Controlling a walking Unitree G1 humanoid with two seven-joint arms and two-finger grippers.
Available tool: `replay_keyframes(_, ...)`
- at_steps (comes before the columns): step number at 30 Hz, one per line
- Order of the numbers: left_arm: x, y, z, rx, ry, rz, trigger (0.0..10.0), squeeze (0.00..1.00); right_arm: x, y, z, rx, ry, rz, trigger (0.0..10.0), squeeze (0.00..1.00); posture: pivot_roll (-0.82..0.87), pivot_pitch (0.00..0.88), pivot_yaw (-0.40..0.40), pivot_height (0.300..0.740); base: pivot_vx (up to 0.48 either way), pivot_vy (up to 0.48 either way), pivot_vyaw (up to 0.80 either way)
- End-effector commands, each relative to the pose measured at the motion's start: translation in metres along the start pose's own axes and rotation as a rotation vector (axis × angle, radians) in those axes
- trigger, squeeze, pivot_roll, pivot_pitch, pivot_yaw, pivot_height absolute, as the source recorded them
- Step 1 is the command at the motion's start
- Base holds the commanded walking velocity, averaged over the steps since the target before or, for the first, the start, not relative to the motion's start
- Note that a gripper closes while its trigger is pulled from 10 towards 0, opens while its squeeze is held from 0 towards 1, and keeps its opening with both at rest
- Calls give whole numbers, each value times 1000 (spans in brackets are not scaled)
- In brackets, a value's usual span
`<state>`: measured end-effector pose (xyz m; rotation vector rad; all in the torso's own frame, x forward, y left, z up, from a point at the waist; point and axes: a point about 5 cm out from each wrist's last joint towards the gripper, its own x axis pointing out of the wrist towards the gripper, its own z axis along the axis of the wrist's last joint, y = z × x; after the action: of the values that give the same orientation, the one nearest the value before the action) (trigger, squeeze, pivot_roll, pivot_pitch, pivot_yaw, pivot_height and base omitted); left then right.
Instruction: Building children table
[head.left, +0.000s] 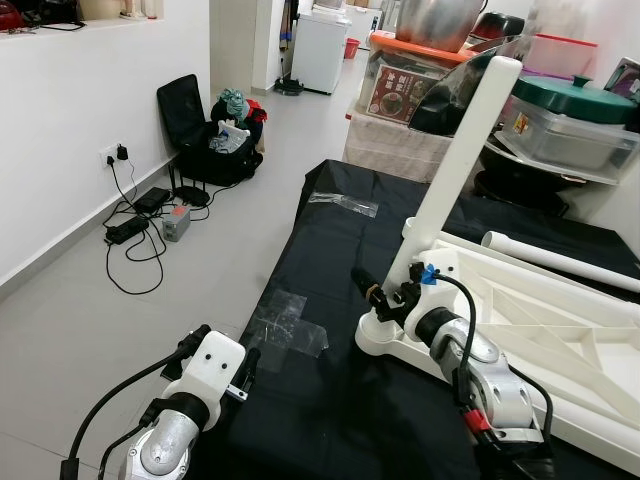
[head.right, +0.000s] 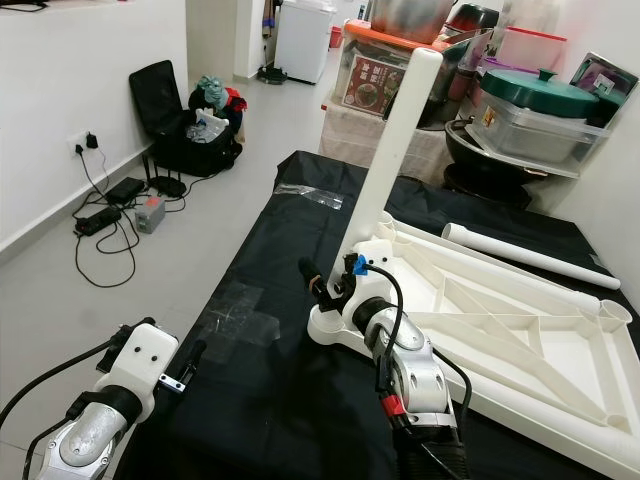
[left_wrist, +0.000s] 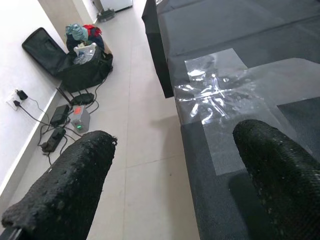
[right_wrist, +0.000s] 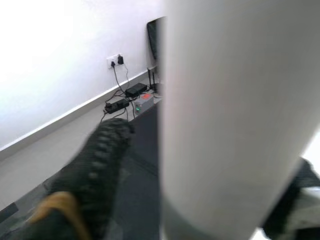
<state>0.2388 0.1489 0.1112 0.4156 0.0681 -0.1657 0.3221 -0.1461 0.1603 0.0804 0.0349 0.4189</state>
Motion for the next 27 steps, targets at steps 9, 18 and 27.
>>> replay_keyframes(9,0,-4,2,-2,-2,-15,10000,0,-1,-4,4,3,-83,-58,0,0,132,0,-197,740,0,0,0)
replay_keyframes(18,-1,-4,2,-2,0,-15,10000,0,-11,-15,6,-8,-57,-304,0,0,126,0,-193,740,0,0,0)
replay_keyframes(27,-2,-3,1,-2,3,-16,10000,0,-87,-59,-13,-20,166,-1181,0,0,112,0,-182,740,0,0,0)
